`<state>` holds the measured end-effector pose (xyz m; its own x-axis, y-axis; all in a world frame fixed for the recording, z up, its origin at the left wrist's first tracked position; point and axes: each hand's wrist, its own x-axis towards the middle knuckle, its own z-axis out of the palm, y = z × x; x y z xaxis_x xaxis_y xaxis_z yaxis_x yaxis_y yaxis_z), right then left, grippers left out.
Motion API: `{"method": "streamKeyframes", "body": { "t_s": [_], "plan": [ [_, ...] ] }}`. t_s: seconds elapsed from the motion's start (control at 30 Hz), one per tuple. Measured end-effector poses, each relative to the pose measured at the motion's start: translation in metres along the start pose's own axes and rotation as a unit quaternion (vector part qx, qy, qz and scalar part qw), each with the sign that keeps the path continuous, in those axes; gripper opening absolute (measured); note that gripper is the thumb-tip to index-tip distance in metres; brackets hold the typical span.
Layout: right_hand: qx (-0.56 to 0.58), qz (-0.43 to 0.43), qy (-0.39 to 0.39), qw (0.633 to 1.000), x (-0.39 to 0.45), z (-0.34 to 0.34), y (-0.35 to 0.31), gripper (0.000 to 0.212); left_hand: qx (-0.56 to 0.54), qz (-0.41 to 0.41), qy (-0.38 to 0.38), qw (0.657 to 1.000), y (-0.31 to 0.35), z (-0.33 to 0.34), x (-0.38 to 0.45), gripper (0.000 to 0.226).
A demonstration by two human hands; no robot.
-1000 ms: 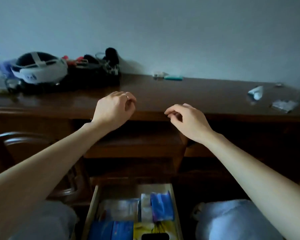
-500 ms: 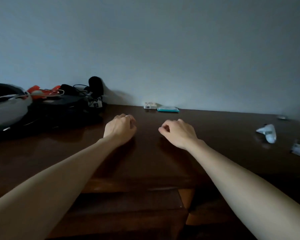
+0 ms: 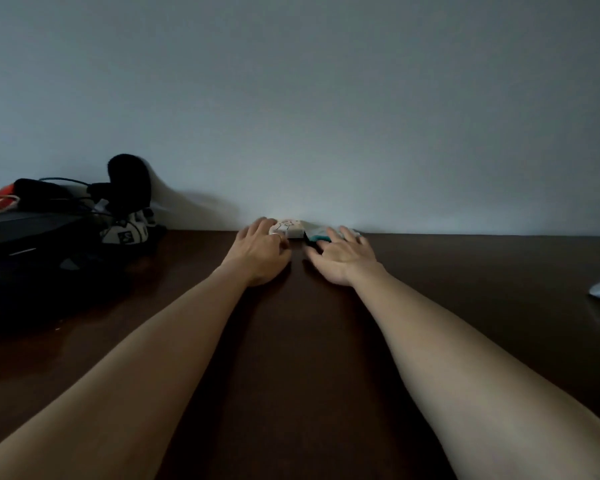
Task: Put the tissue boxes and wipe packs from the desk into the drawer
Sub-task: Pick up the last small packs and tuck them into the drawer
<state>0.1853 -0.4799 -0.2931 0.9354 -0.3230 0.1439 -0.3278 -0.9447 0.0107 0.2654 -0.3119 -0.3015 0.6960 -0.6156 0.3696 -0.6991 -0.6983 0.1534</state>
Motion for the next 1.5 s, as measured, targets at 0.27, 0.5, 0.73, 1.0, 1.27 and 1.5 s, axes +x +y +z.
{"method": "streamKeyframes", "body": {
  "t_s": [0.27,0.5,0.73,1.0,1.27,1.5],
  "plan": [
    [-0.008,-0.010,-0.006,1.000,0.020,0.006,-0.002,0.078,0.032,0.027,-0.061,0.997,-0.004,0.016,0.040,0.056],
    [0.021,0.030,-0.045,0.998,-0.021,-0.010,-0.012,0.078,0.004,-0.001,-0.102,0.995,0.010,-0.004,0.005,0.057],
    [0.015,0.023,-0.006,1.000,-0.085,-0.023,-0.017,0.062,0.064,-0.018,-0.001,0.998,0.018,-0.025,-0.048,0.055],
    [0.000,0.091,0.111,0.990,-0.090,-0.014,-0.014,0.061,0.068,-0.014,0.019,0.997,0.019,-0.015,-0.028,0.071],
    [0.054,0.121,-0.002,0.991,-0.074,-0.008,-0.009,0.074,0.059,-0.049,-0.030,0.997,0.013,0.011,0.028,0.074],
    [0.023,0.070,0.008,0.997,-0.100,-0.024,-0.015,0.057,0.096,-0.041,-0.012,0.994,0.020,-0.010,-0.010,0.073]
  ]
}}
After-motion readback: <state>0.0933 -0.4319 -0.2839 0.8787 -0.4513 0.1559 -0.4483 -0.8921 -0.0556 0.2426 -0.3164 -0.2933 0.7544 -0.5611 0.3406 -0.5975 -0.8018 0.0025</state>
